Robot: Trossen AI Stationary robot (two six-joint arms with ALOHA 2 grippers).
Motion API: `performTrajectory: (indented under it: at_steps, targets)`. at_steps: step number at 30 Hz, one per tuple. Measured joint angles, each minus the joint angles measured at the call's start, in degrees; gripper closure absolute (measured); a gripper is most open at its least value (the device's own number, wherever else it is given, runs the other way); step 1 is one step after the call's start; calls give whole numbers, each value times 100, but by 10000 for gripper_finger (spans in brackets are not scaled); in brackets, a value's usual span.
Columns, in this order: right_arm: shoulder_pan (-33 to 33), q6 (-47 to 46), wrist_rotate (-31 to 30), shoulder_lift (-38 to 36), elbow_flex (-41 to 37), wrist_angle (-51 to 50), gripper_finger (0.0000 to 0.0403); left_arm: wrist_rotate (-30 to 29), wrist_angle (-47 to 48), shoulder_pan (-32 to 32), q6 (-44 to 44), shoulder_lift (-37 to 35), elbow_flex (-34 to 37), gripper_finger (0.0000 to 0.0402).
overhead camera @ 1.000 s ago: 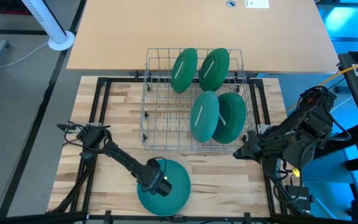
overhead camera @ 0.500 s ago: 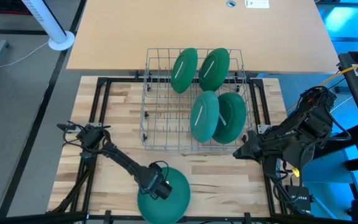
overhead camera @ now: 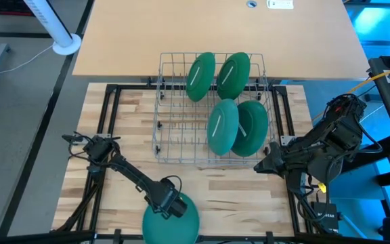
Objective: Sort dishes
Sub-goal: Put the blue plate into the dish rack
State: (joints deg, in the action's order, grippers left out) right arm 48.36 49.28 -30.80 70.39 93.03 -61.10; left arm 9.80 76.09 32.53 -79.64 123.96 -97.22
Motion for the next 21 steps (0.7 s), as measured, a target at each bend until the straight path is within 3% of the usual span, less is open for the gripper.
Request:
performTrajectory:
  at_steps: [11, 17, 21]
  targets:
    - [0, -212, 131, 0, 0, -44, 314, -338, 1052, -4, -124, -4, -613, 401]
    - [0, -1216, 398, 0, 0, -29, 314, -445, 1125, -96, -104, -4, -618, 401]
    - [0, -2441, 567, 26, 0, 55, 314, -562, 1232, -211, -96, -4, -618, 401]
